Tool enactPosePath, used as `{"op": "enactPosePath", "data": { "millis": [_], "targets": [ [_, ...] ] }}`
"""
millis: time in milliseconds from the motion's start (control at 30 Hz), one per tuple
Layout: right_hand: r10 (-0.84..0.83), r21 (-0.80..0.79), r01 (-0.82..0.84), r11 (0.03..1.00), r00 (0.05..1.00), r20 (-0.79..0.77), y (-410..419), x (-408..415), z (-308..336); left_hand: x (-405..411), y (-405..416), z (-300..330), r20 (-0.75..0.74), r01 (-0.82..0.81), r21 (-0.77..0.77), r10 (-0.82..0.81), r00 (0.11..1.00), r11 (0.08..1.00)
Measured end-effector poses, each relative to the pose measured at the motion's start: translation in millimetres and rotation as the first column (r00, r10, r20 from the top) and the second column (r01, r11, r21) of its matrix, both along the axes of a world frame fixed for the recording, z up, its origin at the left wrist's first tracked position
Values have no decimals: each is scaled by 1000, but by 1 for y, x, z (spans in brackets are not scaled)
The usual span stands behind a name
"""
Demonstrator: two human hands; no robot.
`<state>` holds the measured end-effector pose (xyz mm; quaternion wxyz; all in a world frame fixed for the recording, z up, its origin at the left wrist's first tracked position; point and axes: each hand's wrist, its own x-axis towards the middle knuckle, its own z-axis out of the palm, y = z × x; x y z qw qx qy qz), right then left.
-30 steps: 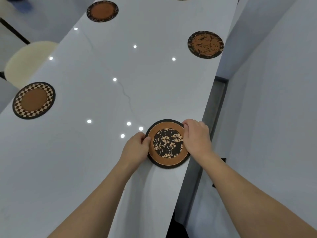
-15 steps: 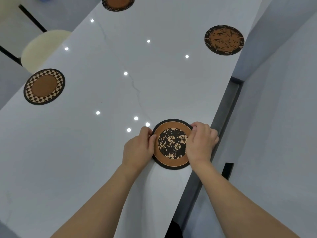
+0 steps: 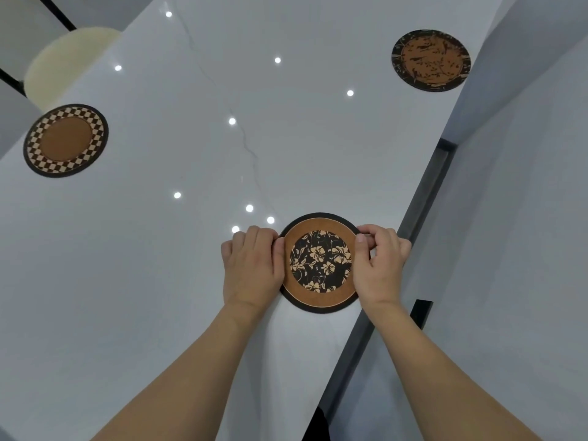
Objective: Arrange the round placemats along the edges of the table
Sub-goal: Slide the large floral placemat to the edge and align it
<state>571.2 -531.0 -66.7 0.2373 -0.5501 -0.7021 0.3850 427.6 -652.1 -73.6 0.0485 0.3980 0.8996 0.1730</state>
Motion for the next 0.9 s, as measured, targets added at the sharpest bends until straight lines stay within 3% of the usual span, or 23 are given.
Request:
{"op": "enactPosePath", "data": {
  "millis": [500,900],
  "targets": [
    [39,-3,-39,999,999,-31,3,2,-6,2,3,1,-55,-8,-46,5,998,999],
    [40,36,-42,998,998,43,0,1,-8,1,2,-2,-68,4,-47,-7,998,999]
  ]
}}
